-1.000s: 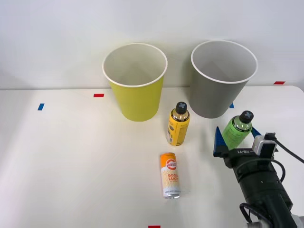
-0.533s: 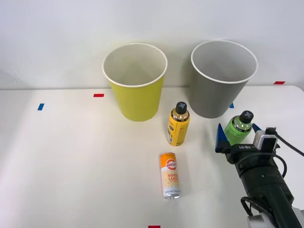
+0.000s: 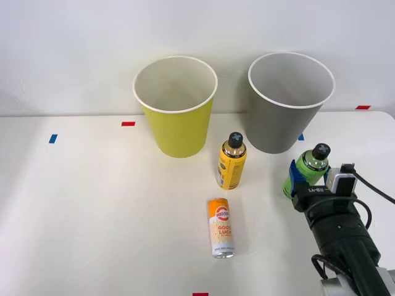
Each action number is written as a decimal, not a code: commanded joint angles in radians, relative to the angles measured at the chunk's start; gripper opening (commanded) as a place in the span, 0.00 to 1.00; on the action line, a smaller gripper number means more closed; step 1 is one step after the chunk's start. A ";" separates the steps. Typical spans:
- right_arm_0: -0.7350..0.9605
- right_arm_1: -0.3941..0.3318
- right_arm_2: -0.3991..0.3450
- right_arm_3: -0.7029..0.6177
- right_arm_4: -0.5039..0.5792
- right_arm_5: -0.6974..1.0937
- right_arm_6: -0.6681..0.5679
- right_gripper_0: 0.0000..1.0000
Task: Put cans in the gray bin, plastic bottles in the light green bin
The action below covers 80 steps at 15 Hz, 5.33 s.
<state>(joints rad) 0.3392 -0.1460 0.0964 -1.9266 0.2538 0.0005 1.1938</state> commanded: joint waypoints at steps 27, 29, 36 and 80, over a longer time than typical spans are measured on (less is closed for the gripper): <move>-0.264 -0.267 0.138 -0.209 -0.041 -0.066 -0.458 0.00; -0.336 -0.242 0.166 -0.218 -0.039 -0.011 -0.473 0.00; -0.654 -0.057 0.292 -0.232 -0.070 0.486 -0.453 0.00; -0.342 -0.058 -0.006 -0.124 0.093 -0.217 -0.487 1.00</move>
<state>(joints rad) -0.0603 -0.1911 0.1282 -2.0180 0.3635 -0.2135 0.7099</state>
